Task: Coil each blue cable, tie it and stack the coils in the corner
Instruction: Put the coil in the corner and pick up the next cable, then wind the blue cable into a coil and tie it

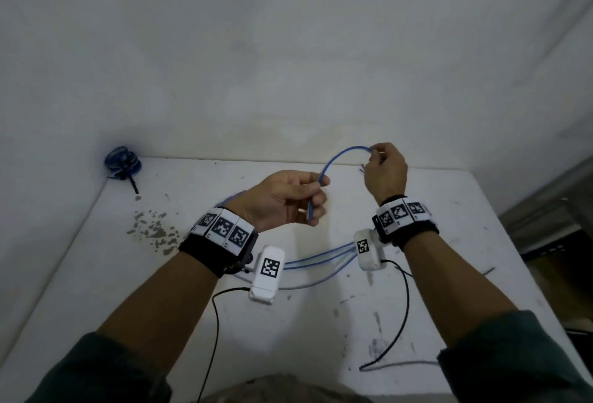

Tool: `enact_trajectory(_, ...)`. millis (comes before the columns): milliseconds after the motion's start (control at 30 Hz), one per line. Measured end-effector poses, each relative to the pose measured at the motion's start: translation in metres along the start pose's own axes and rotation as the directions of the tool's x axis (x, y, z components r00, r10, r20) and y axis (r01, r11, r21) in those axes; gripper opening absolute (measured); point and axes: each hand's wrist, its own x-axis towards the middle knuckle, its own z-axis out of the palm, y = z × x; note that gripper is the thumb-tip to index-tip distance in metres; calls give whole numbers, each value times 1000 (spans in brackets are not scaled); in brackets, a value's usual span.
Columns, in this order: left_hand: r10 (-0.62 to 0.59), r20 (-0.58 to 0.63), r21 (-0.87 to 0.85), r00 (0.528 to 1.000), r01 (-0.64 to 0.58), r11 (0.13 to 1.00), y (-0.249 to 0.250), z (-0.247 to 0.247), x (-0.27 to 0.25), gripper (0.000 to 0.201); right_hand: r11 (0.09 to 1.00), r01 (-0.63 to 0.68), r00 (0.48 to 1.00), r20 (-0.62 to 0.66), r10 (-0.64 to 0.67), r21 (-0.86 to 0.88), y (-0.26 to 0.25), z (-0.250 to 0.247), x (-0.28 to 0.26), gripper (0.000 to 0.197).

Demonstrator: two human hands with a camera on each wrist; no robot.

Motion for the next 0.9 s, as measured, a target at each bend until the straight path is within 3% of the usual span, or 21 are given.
enact_trajectory(100,32,-60,-26,998,-33,999,-6,22,11,16,988,-39,994,94,53,-152,19,-14,-10,19)
enact_trajectory(200,152,-270,-5,951,-159,987,-12,31,28,12,905,197,931,361,-53,-376,43,-22,-28,19)
enact_trajectory(233,216,-370,12,903,-228,974,-15,30,36,8,869,306,890,440,-117,-388,50,-25,-36,19)
enact_trajectory(300,340,-576,131,743,-327,936,-25,25,50,7,786,520,780,562,-277,-334,58,-33,-50,18)
enact_trajectory(367,468,-671,373,575,-283,883,-41,18,60,7,672,705,622,653,-433,-226,58,-40,-63,22)
enact_trajectory(400,532,-670,495,517,-223,840,-48,15,63,6,612,776,535,675,-509,-153,55,-44,-68,27)
enact_trajectory(433,586,-645,598,491,-154,787,-55,12,64,4,560,824,462,675,-575,-87,52,-47,-71,32)
enact_trajectory(467,626,-596,693,503,-73,718,-61,8,63,3,513,858,409,654,-636,-39,48,-50,-70,33)
enact_trajectory(500,646,-528,785,552,27,619,-67,3,61,4,477,879,384,620,-685,-18,45,-54,-66,32)
enact_trajectory(567,581,-384,913,718,201,354,-76,3,53,7,442,896,385,551,-740,-32,41,-60,-51,32)
enact_trajectory(600,517,-341,935,785,229,269,-80,6,48,7,435,900,383,542,-748,-36,39,-64,-42,31)
enact_trajectory(633,464,-316,944,828,226,240,-82,10,44,7,428,903,374,545,-750,-30,39,-66,-35,29)
enact_trajectory(700,431,-296,947,852,203,249,-81,13,38,9,418,909,349,559,-752,-5,36,-69,-32,33)
enact_trajectory(767,435,-326,933,839,214,288,-77,10,34,10,400,915,297,581,-758,54,30,-67,-41,41)
enact_trajectory(800,444,-363,912,819,216,347,-73,9,32,11,376,922,252,591,-766,95,26,-65,-49,43)
enact_trajectory(833,449,-433,867,782,224,446,-70,7,30,12,338,932,200,594,-779,130,22,-64,-59,43)
enact_trajectory(900,440,-619,685,650,174,707,-63,1,24,13,238,956,89,599,-796,174,13,-63,-78,42)
